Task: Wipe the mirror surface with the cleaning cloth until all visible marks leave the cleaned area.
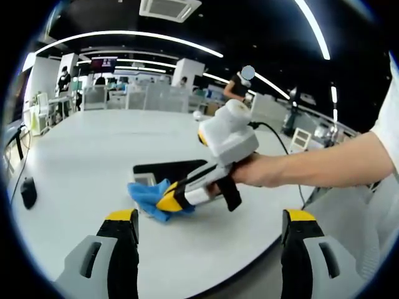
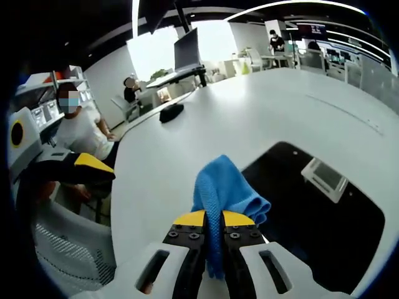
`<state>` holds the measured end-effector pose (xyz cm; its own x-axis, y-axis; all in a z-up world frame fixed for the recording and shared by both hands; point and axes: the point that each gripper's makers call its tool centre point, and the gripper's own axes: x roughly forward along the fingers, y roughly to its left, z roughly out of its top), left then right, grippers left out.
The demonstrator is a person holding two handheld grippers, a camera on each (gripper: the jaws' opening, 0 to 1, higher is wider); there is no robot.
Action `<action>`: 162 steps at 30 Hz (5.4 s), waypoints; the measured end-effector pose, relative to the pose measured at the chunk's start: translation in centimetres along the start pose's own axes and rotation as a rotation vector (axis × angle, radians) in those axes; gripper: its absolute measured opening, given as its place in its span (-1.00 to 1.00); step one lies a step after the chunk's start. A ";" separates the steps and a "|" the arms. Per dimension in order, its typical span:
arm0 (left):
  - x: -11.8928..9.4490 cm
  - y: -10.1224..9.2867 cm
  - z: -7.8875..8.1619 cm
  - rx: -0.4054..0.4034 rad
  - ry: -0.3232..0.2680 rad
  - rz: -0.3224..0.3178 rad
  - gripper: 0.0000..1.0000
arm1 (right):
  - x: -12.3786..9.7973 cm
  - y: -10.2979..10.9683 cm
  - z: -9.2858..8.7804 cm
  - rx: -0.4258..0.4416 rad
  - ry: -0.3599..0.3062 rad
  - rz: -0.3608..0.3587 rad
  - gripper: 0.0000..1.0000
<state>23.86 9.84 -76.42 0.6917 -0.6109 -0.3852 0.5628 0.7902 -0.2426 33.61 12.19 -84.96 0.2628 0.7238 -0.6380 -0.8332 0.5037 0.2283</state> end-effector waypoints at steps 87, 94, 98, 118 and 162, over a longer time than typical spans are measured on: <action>0.2 0.4 -0.2 -0.026 0.012 0.016 0.90 | 0.8 -3.3 2.0 0.024 -0.033 0.023 -0.93; 0.3 0.4 -0.2 -0.031 0.014 0.014 0.89 | 1.0 -3.9 2.3 0.010 -0.023 0.014 -0.93; 0.3 0.4 -0.2 -0.032 0.014 0.014 0.89 | 1.1 -4.4 2.6 0.012 -0.019 0.006 -0.93; 0.3 0.5 -0.2 -0.040 0.010 0.014 0.89 | 1.6 -6.0 3.6 0.018 -0.022 -0.013 -0.93; 0.3 0.4 -0.1 -0.062 0.001 0.004 0.87 | 2.8 -9.6 5.4 0.039 -0.040 -0.083 -0.93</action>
<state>24.23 9.99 -76.68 0.6935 -0.6079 -0.3867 0.5308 0.7940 -0.2963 45.01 11.93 -84.96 0.3497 0.6965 -0.6265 -0.7881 0.5803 0.2052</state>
